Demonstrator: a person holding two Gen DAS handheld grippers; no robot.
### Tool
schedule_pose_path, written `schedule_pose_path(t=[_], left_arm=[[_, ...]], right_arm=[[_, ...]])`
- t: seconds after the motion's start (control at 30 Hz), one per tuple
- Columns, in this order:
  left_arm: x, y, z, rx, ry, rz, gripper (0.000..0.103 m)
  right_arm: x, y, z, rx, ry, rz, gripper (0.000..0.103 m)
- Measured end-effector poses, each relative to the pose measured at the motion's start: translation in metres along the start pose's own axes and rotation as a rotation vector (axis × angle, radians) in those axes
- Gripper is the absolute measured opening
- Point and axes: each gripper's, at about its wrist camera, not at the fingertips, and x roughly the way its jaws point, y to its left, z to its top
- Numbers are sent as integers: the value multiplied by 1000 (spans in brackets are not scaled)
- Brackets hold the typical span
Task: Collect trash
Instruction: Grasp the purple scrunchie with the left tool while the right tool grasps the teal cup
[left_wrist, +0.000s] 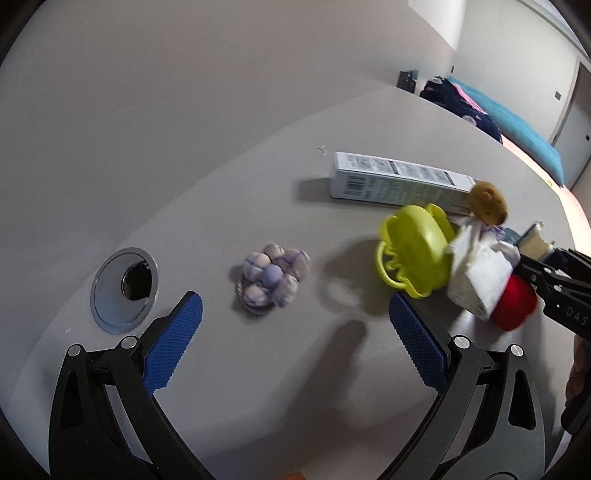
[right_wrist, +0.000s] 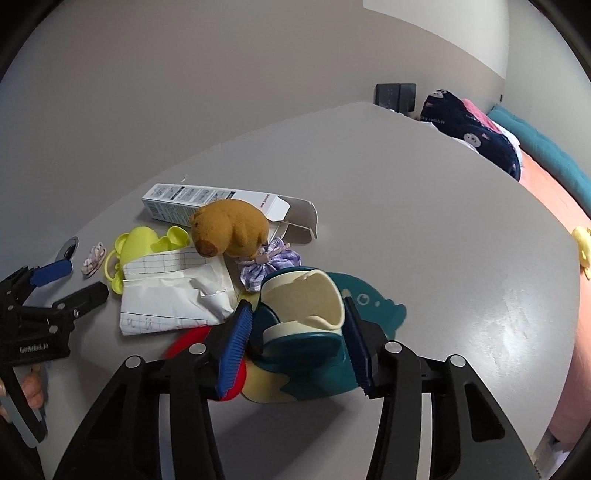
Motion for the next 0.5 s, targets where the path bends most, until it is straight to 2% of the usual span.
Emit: schedule_pose_path(t=[0.17,0.33,0.4,0.5], left_arm=[[7,6,5,2,11,16,80],[6,3,8,34,-9,30,53],[4,2,8,41,-13,30,35],[2,-1,5,52,-20,45,27]], right_arm=[[-1,-8,1,13,-7,-14,48],[-5,-18,0,33,-13,-18,48],[-7,-20,0,40,-16,-18,48],[-14,-25,0,52,-26,-17,48]])
